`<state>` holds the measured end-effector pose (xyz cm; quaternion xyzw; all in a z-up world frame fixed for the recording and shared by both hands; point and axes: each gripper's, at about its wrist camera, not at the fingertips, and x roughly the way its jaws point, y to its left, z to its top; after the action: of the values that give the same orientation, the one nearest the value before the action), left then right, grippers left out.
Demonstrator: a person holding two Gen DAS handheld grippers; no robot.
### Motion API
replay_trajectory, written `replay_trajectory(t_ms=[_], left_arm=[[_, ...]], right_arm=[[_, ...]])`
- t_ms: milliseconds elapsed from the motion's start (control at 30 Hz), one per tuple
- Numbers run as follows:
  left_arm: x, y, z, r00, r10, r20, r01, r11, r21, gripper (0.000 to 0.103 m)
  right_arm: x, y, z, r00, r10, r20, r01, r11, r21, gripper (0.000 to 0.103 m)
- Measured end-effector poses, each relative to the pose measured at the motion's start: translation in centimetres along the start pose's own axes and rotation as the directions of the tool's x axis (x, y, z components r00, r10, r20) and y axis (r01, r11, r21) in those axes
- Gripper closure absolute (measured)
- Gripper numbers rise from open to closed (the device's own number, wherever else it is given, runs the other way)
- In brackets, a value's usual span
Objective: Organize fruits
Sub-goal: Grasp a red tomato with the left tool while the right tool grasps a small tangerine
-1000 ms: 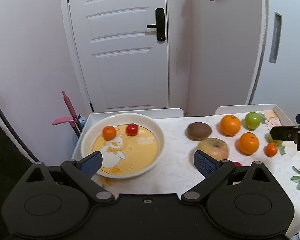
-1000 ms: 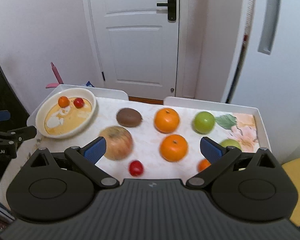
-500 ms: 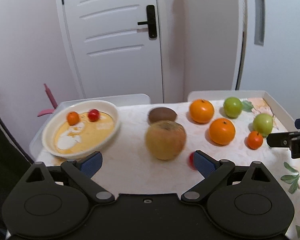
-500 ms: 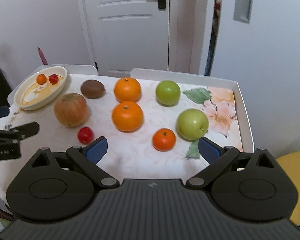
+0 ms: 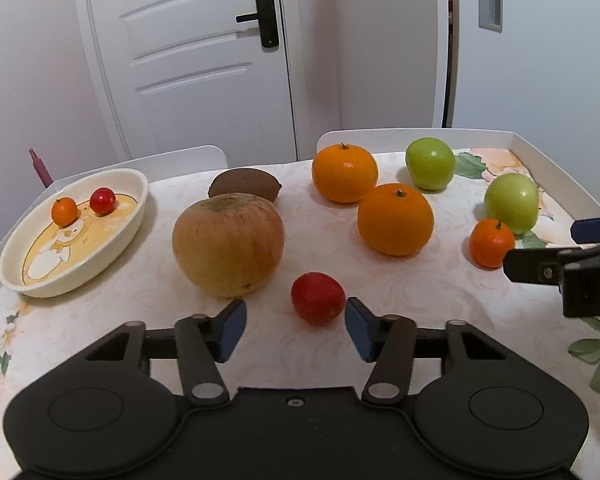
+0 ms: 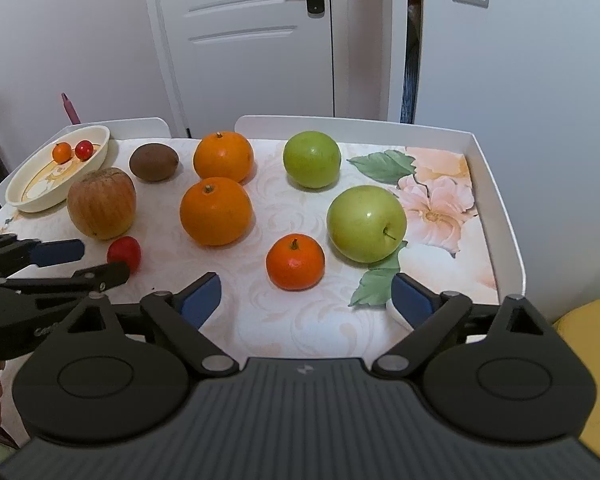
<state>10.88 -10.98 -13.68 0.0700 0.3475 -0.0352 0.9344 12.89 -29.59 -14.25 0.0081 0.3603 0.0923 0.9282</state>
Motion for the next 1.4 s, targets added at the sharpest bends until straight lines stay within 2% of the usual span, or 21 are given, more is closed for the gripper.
replay_trajectory(t_ms=[133,333,900,1000,1100,1400], left_arm=[[0.7,-0.5,0.3,1.000,-0.010,0.001,0.010,1.000,0.003,0.051],[1.6,-1.1,0.3,1.000,-0.020,-0.015,0.020,1.000,0.002,0.064],[0.8,-0.2,-0.2,1.000,-0.023,-0.018,0.023,1.000,-0.002,0.065],[0.6,0.1,-0.3,1.000,-0.020,-0.020,0.019,1.000,-0.006,0.065],[0.4,0.4,-0.5,1.000,-0.016,-0.020,0.016,1.000,-0.012,0.065],[-1.3,1.6,-0.4,1.000,0.003,-0.004,-0.003,0.999,-0.033,0.065]], right_arm=[[0.6,0.1,-0.2,1.000,0.009,-0.009,-0.009,1.000,0.000,0.004],[1.3,0.2,-0.3,1.000,0.018,-0.017,-0.018,1.000,0.000,0.011],[3.7,0.8,0.3,1.000,0.009,-0.008,-0.010,1.000,-0.014,0.031],[4.0,0.9,0.5,1.000,0.004,-0.006,-0.004,1.000,-0.017,0.036],[4.0,1.1,0.6,1.000,-0.012,-0.003,0.012,1.000,-0.029,0.049],[2.5,1.8,1.4,1.000,0.002,0.009,-0.002,1.000,-0.023,0.049]])
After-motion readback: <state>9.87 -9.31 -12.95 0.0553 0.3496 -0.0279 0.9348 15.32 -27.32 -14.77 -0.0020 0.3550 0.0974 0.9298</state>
